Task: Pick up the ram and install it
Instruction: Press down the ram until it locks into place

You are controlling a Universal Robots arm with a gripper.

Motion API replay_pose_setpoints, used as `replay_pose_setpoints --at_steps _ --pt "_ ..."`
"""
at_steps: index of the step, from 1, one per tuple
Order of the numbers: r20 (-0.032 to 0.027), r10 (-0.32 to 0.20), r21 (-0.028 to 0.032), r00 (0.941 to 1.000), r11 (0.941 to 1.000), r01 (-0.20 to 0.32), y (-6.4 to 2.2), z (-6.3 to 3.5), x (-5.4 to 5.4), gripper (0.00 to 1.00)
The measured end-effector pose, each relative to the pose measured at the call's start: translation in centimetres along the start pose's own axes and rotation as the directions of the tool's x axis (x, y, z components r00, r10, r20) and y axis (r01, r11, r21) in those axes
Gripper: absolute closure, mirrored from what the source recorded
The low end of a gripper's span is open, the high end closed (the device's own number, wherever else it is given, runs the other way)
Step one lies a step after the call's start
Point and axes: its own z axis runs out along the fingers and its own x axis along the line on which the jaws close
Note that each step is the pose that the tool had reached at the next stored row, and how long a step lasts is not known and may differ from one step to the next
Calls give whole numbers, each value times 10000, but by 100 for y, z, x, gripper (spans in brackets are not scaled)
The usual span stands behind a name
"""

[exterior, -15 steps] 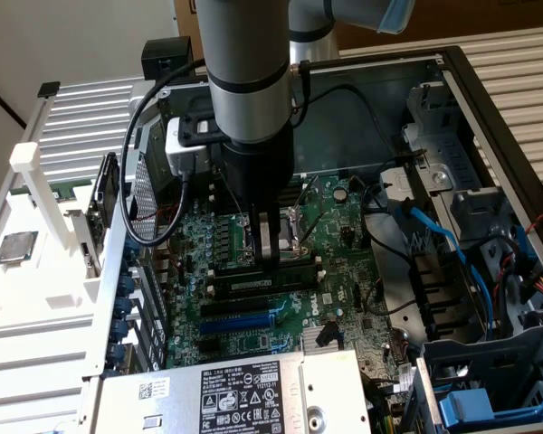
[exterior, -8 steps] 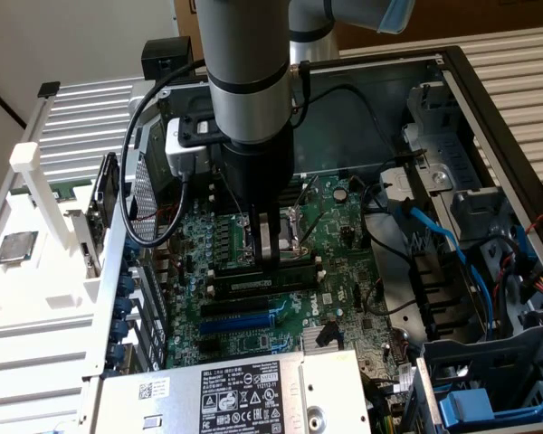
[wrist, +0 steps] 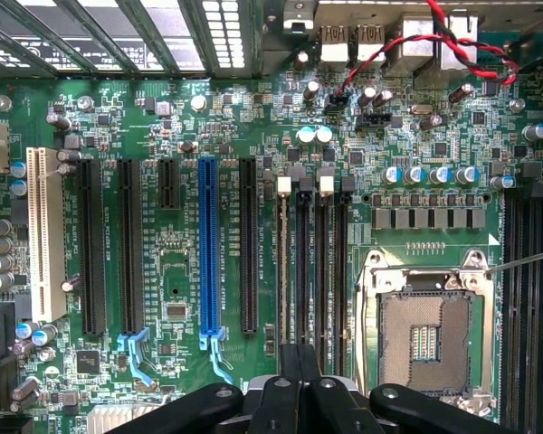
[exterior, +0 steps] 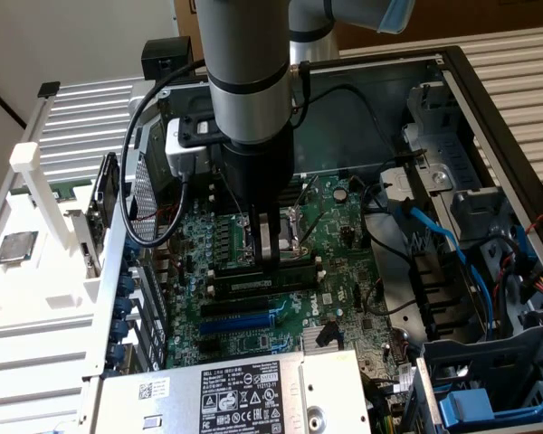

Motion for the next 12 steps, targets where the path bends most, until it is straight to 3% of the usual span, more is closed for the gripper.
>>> replay_pose_setpoints --at_steps 12 --pt "1 0 -1 10000 10000 0 1 22 1 90"
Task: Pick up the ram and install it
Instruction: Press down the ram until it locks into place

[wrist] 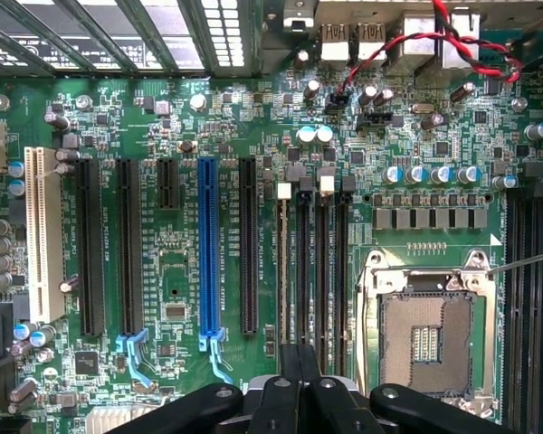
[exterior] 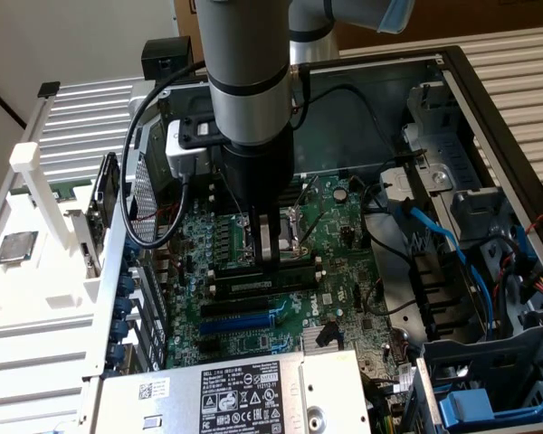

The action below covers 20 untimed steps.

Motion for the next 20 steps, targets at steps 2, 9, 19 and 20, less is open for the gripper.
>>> replay_pose_setpoints --at_steps 2,9,19,20 --pt "5 1 0 10000 10000 -1 0 9 0 90" --pt "11 1 1 10000 10000 -1 0 14 0 90" --pt "15 1 1 10000 10000 -1 -4 -120 -5 90" --pt "14 1 1 10000 10000 -1 -4 -129 -5 90"
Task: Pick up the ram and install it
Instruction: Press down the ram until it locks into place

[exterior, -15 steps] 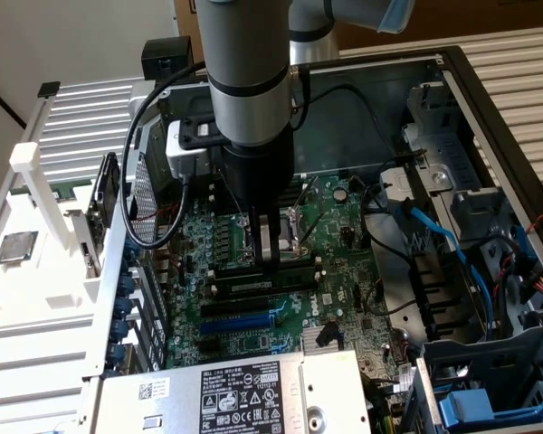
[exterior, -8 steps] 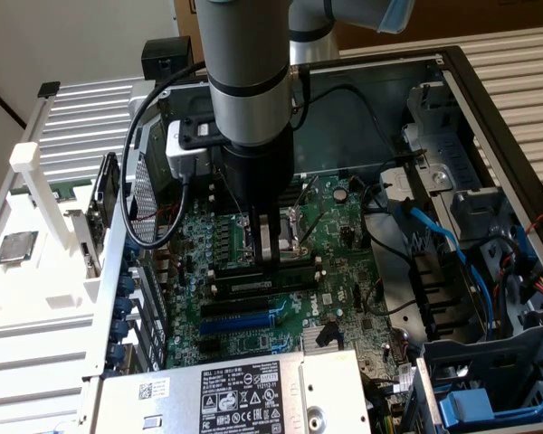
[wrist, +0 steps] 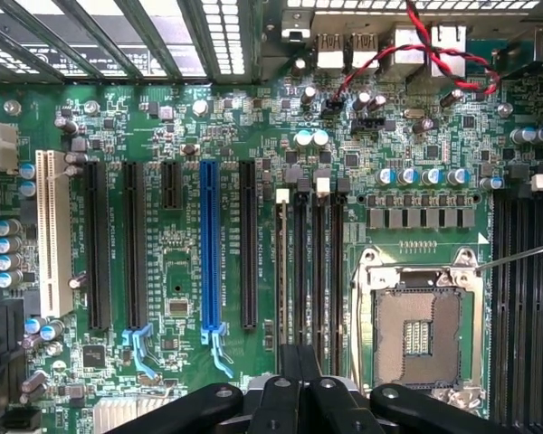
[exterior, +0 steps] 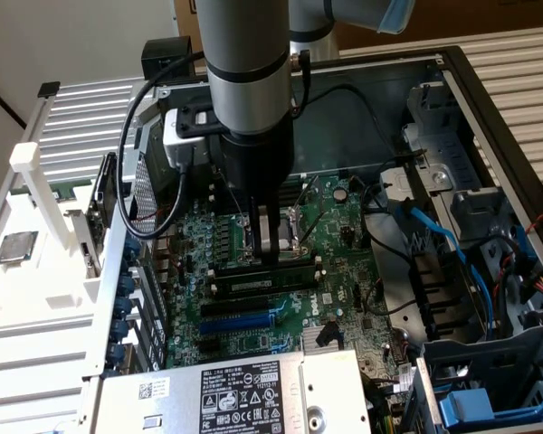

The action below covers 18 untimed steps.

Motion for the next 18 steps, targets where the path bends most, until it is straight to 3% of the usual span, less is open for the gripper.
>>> replay_pose_setpoints --at_steps 18 --pt "-3 123 4 9999 9999 -123 -2 -43 -1 90"
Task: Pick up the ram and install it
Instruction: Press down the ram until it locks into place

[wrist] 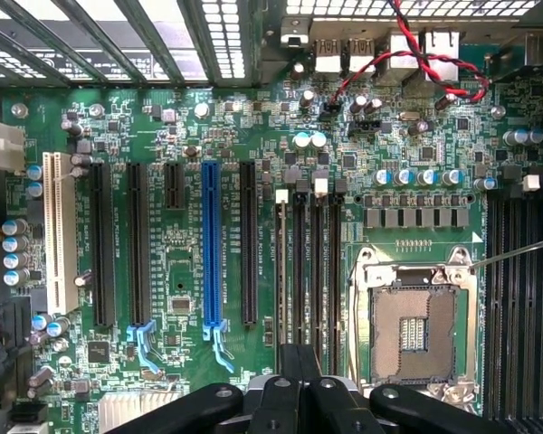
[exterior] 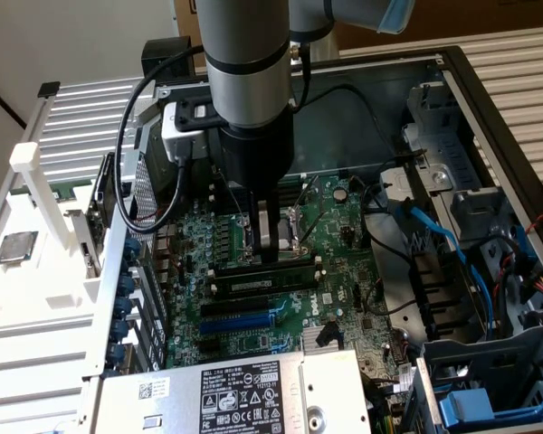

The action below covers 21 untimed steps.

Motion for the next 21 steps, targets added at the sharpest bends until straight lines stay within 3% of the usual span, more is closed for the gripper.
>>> replay_pose_setpoints --at_steps 6,11,16,21 --pt "-29 926 33 9957 9957 -926 0 0 0 90" --pt "-51 1728 65 9849 9849 -1727 0 0 0 90" --pt "-72 2537 99 9672 9672 -2537 0 0 0 90" --pt "-90 3321 134 9432 9432 -3320 0 1 0 90"
